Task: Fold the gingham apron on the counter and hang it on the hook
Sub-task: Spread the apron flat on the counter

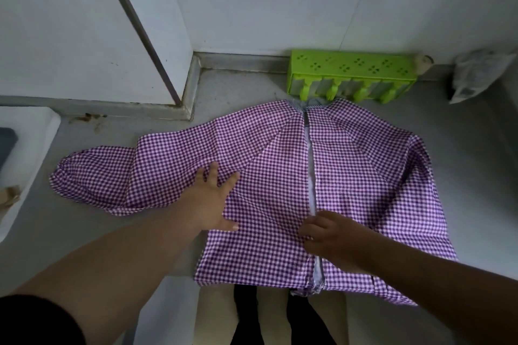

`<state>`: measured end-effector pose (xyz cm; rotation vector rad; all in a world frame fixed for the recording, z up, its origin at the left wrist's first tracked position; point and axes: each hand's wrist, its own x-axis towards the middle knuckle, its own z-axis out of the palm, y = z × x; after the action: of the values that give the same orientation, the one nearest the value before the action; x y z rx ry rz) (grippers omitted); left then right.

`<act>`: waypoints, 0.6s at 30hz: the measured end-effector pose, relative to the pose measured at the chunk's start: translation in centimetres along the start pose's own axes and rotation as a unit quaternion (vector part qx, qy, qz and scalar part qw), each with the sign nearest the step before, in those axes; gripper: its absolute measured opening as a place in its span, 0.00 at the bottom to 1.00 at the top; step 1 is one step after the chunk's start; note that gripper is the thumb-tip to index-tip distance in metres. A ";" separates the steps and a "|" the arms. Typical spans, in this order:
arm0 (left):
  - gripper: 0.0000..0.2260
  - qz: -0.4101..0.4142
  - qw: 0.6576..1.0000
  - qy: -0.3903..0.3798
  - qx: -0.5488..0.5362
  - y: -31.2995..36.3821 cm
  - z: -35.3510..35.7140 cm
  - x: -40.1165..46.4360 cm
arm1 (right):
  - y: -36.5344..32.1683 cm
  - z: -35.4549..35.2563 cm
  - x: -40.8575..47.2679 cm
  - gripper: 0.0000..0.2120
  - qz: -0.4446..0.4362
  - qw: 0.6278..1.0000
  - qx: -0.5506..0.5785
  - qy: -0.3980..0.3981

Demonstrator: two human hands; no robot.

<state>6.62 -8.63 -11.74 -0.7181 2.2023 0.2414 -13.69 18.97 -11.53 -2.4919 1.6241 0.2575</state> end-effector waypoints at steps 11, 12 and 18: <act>0.52 0.175 0.967 0.115 0.145 6.2 -2.6 0.8 | 0.3 1.0 -4.0 0.40 0.432 0.874 0.205 -0.082; 0.50 0.202 0.963 0.114 0.134 7.4 -2.9 0.8 | 0.2 1.1 -4.4 0.41 0.427 0.874 0.215 -0.084; 0.39 0.223 0.966 0.059 0.121 14.9 -5.2 0.3 | 1.1 2.0 -6.4 0.32 0.364 0.893 0.262 -0.034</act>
<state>-5.28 1.48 -9.31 -0.0987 2.4338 0.1512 -17.38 24.66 -12.11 -1.4044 2.1702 -0.0215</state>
